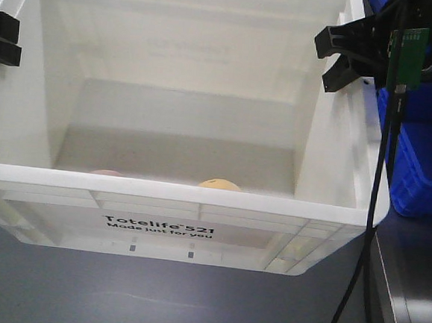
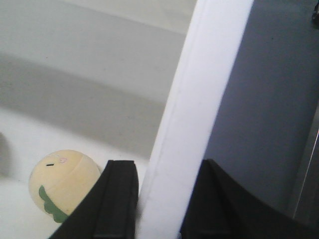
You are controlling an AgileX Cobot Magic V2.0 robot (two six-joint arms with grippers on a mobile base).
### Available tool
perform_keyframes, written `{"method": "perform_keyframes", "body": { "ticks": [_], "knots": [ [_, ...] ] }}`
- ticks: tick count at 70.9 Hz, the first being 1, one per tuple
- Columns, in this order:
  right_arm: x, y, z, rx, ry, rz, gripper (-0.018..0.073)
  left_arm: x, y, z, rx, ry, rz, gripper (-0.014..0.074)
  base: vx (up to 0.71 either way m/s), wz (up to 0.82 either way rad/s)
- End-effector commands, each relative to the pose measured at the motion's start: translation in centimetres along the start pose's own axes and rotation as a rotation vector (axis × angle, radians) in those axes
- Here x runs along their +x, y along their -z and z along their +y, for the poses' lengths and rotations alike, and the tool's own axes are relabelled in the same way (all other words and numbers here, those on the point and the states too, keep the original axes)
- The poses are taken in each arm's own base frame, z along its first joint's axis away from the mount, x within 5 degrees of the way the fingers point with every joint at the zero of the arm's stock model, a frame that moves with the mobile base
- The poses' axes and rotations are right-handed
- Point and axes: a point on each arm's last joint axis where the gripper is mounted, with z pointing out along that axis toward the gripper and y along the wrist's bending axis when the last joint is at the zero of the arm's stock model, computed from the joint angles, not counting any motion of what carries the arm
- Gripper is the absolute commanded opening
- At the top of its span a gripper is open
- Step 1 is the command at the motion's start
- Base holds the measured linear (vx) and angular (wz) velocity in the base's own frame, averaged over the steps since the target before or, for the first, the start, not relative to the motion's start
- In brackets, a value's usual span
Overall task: Place moving items into box and shelve
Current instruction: 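Hold the crate steady as the base approaches the blue-bin shelf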
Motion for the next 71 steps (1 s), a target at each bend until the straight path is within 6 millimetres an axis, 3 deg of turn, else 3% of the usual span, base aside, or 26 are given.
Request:
{"method": "perform_keyframes", "body": {
  "ticks": [1,71],
  "knots": [
    [-0.17,3.29,1.97,-0.147,0.023,-0.137,-0.0003,-1.65,2.47,-1.62,0.123,0.041,-0.208,-0.0004,0.31,0.04],
    [-0.17,3.29,1.97,-0.147,0.023,-0.137,-0.0003,-1.65,2.47,-1.62,0.123,0.041,-0.208,-0.0004,0.36,-0.03]
  ]
}}
